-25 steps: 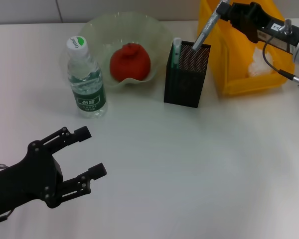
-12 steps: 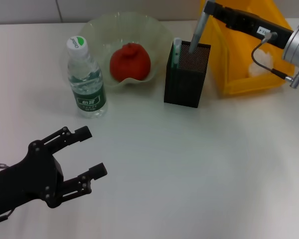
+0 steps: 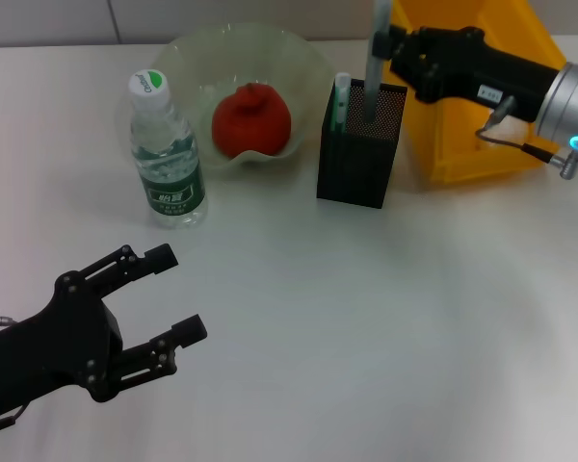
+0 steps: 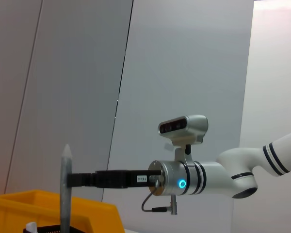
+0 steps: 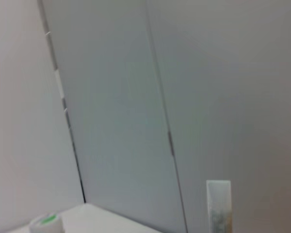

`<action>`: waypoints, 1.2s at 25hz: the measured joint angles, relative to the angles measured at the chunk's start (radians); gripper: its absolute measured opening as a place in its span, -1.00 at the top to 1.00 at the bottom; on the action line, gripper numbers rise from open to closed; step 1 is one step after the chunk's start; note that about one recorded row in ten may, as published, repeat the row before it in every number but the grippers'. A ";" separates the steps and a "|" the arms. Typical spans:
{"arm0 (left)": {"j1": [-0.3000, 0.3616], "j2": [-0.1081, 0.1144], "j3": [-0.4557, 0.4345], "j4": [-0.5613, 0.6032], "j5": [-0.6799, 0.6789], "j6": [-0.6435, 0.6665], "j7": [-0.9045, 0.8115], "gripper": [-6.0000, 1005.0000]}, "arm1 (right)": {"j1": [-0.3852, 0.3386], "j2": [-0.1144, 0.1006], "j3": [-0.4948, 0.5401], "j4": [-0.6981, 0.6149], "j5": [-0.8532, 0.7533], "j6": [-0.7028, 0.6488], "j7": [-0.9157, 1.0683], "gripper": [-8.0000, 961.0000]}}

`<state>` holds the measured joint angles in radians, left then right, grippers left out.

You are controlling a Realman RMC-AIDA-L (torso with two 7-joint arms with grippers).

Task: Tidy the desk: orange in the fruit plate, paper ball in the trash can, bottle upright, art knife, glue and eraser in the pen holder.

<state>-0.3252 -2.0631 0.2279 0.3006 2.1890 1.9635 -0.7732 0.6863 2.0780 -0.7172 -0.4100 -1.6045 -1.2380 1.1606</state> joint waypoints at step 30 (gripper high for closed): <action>0.000 -0.001 -0.001 -0.002 -0.003 0.008 -0.003 -0.60 | -0.023 0.004 -0.025 -0.013 0.003 -0.028 -0.149 0.46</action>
<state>-0.3252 -2.0641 0.2270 0.2990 2.1858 1.9711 -0.7762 0.6632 2.0816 -0.7424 -0.4235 -1.6012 -1.2659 1.0113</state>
